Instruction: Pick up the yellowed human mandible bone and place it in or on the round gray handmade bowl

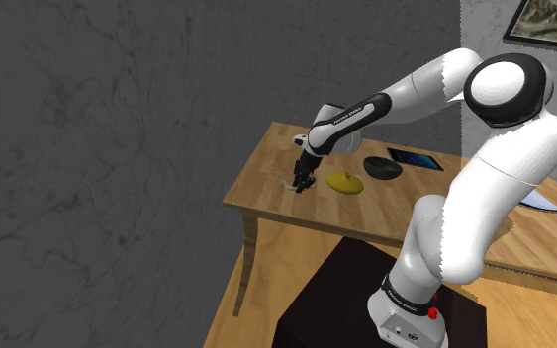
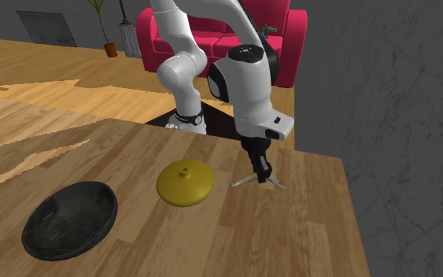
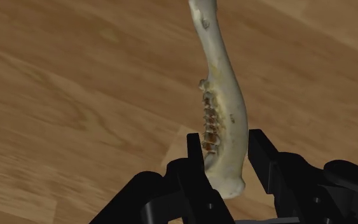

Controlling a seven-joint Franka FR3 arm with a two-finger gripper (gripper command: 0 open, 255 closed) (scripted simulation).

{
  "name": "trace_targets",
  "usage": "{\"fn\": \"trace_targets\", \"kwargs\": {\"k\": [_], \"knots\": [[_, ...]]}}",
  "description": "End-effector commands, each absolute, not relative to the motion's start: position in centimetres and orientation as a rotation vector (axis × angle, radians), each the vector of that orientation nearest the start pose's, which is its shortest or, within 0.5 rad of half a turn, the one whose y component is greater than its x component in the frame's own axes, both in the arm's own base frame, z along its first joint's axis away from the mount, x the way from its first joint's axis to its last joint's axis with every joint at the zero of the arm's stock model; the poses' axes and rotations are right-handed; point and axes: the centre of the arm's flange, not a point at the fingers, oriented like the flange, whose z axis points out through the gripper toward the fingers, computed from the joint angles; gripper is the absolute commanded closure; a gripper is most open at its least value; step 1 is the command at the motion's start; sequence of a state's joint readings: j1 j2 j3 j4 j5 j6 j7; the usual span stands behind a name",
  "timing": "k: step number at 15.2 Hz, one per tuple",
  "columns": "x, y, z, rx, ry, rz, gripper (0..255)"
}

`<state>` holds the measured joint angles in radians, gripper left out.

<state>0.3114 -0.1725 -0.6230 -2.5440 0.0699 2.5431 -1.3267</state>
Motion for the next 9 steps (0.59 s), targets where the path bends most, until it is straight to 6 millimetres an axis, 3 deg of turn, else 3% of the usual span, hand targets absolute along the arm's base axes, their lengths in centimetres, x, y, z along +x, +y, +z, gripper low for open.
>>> {"fn": "trace_targets", "kwargs": {"k": [1, 3, 9], "knots": [[43.3, -13.9, 32.5, -2.769, -1.44, -0.28, 255], [43.4, -13.7, 32.5, -2.769, -1.44, -0.28, 255], [43.5, -13.7, 35.5, -2.77, -1.44, -0.28, 255]]}}
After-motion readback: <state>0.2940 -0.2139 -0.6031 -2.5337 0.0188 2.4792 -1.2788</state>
